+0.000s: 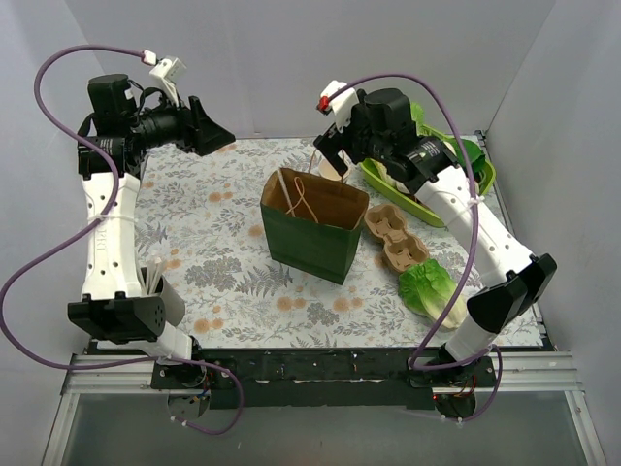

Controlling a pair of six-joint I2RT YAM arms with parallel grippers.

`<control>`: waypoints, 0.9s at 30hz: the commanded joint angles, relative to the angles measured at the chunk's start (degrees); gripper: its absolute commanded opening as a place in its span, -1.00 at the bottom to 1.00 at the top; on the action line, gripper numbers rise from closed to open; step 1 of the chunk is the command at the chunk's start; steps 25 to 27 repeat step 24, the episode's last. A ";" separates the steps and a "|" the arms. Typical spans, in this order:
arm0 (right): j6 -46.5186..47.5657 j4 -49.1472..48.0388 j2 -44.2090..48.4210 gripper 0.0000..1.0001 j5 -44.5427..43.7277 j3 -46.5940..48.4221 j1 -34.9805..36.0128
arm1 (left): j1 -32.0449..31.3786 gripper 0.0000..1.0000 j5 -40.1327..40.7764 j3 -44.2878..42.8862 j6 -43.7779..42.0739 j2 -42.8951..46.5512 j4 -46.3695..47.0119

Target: Pack the takeout coffee

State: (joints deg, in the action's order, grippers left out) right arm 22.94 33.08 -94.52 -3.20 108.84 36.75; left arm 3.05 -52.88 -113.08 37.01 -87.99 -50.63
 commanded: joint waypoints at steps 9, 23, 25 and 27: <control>-7.33 -1.68 8.65 0.96 17.11 -5.21 -0.10 | 0.47 0.96 7.69 5.33 6.93 7.22 15.92; -11.34 -6.60 5.65 0.96 -25.87 7.56 1.13 | 1.52 0.96 19.83 -5.48 3.59 -1.74 10.38; -11.42 -8.28 6.45 0.96 -27.72 6.40 1.04 | 1.52 0.96 20.45 -6.97 4.03 -2.27 10.81; -11.42 -8.28 6.45 0.96 -27.72 6.40 1.04 | 1.52 0.96 20.45 -6.97 4.03 -2.27 10.81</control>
